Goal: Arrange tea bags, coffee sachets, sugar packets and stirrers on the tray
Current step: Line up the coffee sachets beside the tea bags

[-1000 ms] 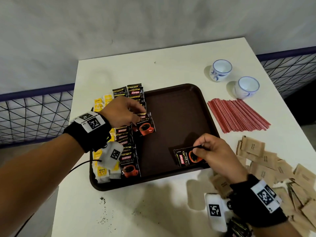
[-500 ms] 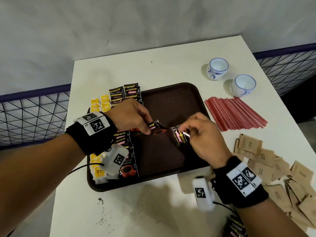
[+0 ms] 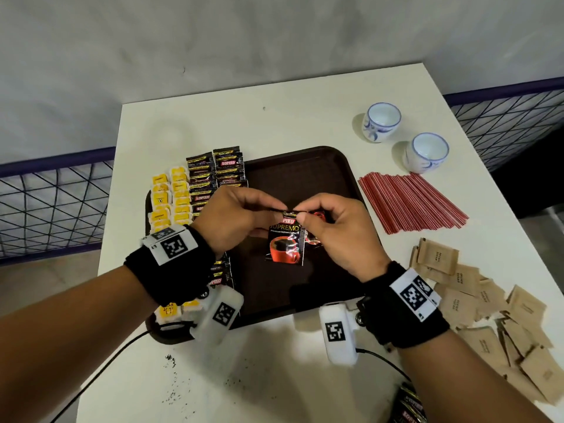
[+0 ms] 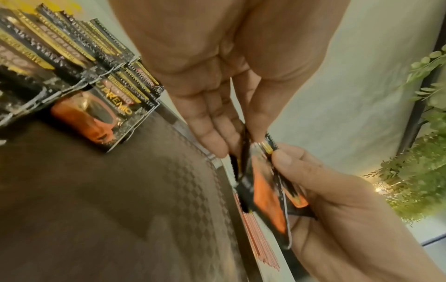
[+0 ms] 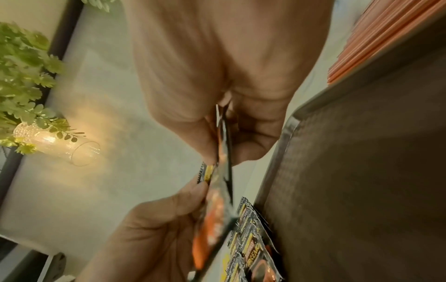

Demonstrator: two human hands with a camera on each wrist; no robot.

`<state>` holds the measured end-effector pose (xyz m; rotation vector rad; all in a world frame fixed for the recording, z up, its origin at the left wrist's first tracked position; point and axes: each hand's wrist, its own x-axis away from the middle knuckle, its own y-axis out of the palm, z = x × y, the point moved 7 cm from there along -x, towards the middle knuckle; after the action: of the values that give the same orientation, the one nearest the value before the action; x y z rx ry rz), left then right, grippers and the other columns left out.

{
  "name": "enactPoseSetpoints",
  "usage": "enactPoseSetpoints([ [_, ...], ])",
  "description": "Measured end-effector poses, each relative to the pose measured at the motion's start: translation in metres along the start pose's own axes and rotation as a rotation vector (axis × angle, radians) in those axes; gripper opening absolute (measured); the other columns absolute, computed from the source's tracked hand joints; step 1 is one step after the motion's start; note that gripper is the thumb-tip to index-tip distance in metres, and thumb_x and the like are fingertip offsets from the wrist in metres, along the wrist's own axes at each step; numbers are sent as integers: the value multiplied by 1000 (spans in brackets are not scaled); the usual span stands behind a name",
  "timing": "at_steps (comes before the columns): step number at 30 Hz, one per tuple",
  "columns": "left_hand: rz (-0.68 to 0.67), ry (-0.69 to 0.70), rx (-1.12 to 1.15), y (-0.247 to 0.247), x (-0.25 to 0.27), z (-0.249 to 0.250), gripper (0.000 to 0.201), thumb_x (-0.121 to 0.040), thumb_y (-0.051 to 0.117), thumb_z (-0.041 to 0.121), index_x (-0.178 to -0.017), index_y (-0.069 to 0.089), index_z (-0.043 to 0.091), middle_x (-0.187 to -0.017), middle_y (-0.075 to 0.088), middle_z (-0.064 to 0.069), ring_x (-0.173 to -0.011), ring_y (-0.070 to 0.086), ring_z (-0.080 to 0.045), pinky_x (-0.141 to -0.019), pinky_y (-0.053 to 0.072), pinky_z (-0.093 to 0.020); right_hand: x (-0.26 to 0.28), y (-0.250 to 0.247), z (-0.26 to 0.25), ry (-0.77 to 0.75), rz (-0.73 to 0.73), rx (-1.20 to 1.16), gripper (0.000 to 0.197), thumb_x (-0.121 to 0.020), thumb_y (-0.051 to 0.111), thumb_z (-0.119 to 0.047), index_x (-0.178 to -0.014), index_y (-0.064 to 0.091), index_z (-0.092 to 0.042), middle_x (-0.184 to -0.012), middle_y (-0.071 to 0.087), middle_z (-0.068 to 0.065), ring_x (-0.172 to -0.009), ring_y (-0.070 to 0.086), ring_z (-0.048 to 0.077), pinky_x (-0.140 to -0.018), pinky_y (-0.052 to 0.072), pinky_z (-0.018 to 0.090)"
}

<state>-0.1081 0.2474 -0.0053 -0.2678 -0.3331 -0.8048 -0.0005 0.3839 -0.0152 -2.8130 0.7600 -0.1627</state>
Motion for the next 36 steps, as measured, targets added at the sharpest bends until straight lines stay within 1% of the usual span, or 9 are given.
enactPoseSetpoints([
  [2,28,31,18,1,3,1,15,-81,69,-9,-93,73,-2,-74,74,-3,-64,69,-10,-54,54,-18,1,2,4,28,15,-57,15,-88,69,-3,-89,78,-15,-82,74,-4,-78,68,9,-72,52,24],
  [7,36,27,40,3,5,1,14,-84,67,-8,-94,73,-2,-64,70,2,-55,63,-5,-53,53,-19,1,5,5,6,50,-115,20,-87,65,4,-86,77,-12,-84,73,6,-79,66,11,-72,53,24],
  [12,-15,-108,189,7,8,-5,13,-84,70,4,-96,74,1,-79,75,-6,-66,70,-13,-59,56,-24,3,4,1,-52,63,-94,19,-88,64,8,-86,76,-6,-83,74,0,-82,69,8,-78,53,20],
  [15,19,-116,156,6,6,-9,16,-81,73,3,-97,74,4,-79,75,-5,-66,70,-10,-57,53,-20,5,4,3,-61,65,-81,18,-87,66,6,-86,77,-8,-85,74,0,-85,69,10,-79,53,23],
  [21,115,90,-190,-2,2,-6,12,-80,77,10,-88,77,20,-83,76,-4,-77,72,-26,-69,60,-31,9,1,6,36,53,-62,8,-86,76,-18,-92,79,-21,-86,75,-6,-87,71,13,-81,60,44],
  [23,145,175,-258,-2,3,0,12,-80,78,12,-88,77,22,-83,76,-1,-78,72,-24,-72,59,-31,7,1,5,39,60,-26,9,-85,76,-16,-91,79,-21,-85,76,-7,-85,72,11,-80,60,41],
  [28,137,301,-443,4,7,8,15,-81,78,13,-94,78,19,-84,74,10,-80,68,-3,-74,52,-14,4,0,6,32,58,35,15,-86,74,-9,-92,78,-22,-87,75,-8,-85,71,7,-83,58,30],
  [33,141,397,-560,10,10,9,13,-84,74,9,-93,77,16,-84,72,9,-82,65,-1,-70,49,-10,7,5,8,35,26,77,14,-88,72,-10,-94,77,-21,-88,75,-9,-85,70,6,-85,58,30],
  [36,150,394,-626,12,10,5,11,-87,69,7,-90,75,16,-83,71,5,-75,64,-6,-66,50,-18,7,9,7,20,-23,128,13,-87,73,-12,-96,77,-20,-89,74,-9,-84,70,5,-82,59,30],
])
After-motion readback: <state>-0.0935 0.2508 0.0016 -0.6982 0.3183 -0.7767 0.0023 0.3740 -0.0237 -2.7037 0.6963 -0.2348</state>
